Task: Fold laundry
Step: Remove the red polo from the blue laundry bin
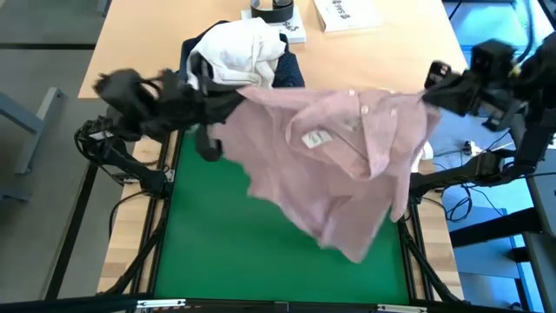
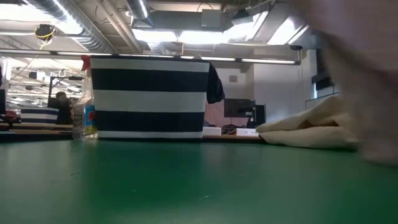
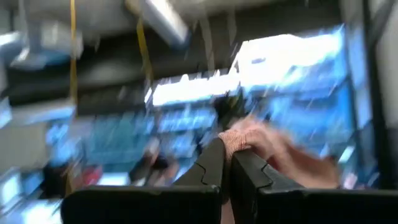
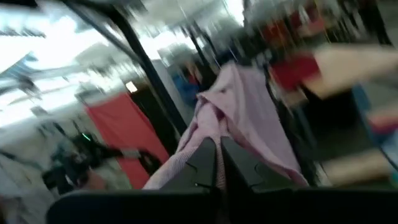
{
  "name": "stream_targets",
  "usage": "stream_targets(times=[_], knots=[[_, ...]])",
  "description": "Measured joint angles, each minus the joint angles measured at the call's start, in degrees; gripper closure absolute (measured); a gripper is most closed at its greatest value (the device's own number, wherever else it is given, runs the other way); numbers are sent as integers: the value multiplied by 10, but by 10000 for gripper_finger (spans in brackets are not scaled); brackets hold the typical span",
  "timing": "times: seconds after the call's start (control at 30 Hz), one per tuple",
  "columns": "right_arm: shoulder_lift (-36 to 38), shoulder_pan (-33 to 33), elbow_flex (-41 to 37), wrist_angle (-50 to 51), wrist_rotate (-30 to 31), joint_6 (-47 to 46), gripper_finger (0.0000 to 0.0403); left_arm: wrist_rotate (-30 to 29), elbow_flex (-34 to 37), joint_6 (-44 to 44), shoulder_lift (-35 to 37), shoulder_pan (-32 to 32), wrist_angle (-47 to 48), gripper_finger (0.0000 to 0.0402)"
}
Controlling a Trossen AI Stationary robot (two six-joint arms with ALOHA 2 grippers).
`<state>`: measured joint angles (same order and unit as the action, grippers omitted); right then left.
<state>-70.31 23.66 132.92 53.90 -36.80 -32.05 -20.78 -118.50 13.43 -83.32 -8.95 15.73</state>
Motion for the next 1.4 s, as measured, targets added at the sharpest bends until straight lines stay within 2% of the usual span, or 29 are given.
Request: stream_targets(times=[0.2, 0.3, 0.43, 0.53, 0.63, 0.77, 0.87, 0.97, 1.07, 1.17, 1.3, 1.4], knots=[[30, 0, 0, 215, 66, 113, 388, -86, 0, -69, -18, 4, 173, 399], [47, 0, -1, 259, 93, 144, 388, -99, 0, -118, -40, 12, 220, 398], [76, 0, 0, 250, 147, 190, 388, -100, 1, -139, -83, 32, 223, 397], [91, 0, 0, 217, 223, 229, 388, -119, 2, -90, -117, 59, 201, 397], [95, 0, -1, 200, 287, 267, 388, -128, 2, -1, -140, 99, 159, 397], [91, 0, -32, 222, 288, 265, 388, -102, 2, 49, -142, 155, 143, 399], [90, 0, -101, 236, 229, 232, 388, -81, 2, 50, -138, 178, 233, 400], [89, -1, -207, 211, 170, 201, 388, -73, 2, 49, -135, 183, 365, 400], [94, -7, -332, 135, 140, 170, 388, -89, 4, 41, -132, 179, 508, 400], [93, -49, -450, 17, 130, 136, 388, -120, 26, 21, -130, 168, 609, 401], [64, -113, -572, -152, 128, 113, 388, -116, 74, -25, -113, 156, 662, 401], [20, -160, -626, -227, 138, 101, 388, -117, 141, -45, -81, 143, 657, 401]])
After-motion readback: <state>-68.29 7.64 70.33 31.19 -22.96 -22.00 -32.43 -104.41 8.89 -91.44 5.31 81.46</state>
